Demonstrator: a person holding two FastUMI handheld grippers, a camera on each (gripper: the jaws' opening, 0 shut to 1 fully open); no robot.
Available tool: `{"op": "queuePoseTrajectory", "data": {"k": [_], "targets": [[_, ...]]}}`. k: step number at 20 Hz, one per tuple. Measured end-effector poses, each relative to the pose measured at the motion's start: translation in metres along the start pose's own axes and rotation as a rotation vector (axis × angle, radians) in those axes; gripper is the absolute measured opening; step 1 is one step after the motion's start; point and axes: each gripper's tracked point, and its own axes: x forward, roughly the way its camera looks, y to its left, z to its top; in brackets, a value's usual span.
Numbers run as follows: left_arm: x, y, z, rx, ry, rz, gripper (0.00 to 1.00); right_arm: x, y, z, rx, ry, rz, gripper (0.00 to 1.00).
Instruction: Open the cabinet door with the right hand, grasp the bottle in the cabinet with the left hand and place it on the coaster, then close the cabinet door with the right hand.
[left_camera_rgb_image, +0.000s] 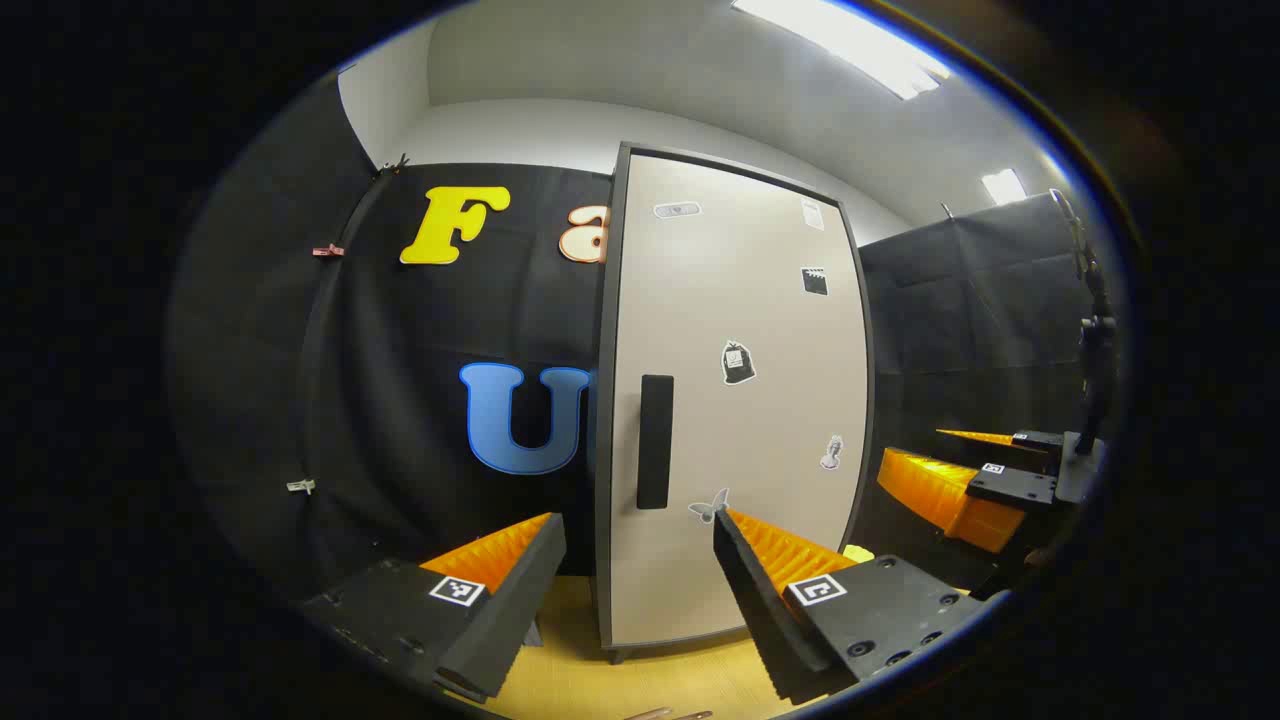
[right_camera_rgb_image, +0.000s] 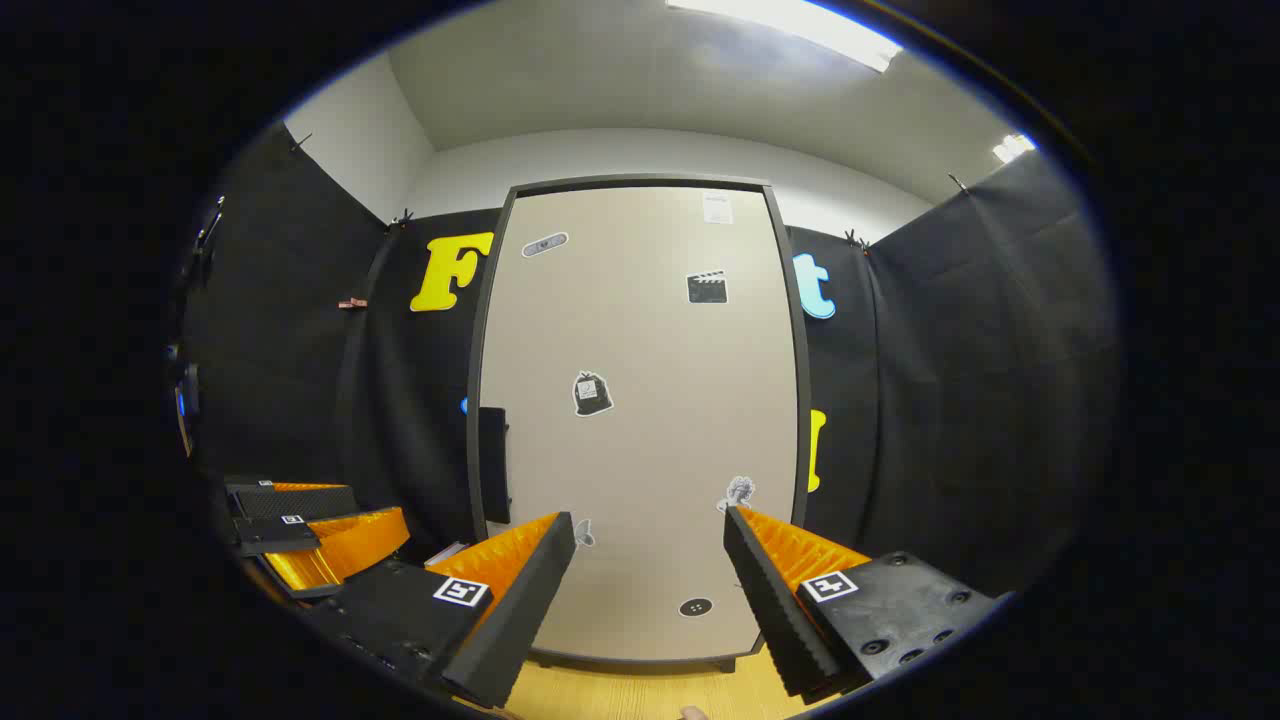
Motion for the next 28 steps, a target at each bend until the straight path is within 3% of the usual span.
{"op": "queuePoseTrajectory", "data": {"k": [22, 28], "targets": [[-0.022, 0.007, 0.004, 0.016, -0.009, -0.01, 0.94, -0.022, 0.009, 0.008, -0.003, -0.007, -0.018, 0.97], [-0.035, 0.039, 0.009, 0.03, -0.029, 0.04, 0.94, -0.007, 0.044, 0.015, 0.041, -0.036, 0.034, 0.97]]}}
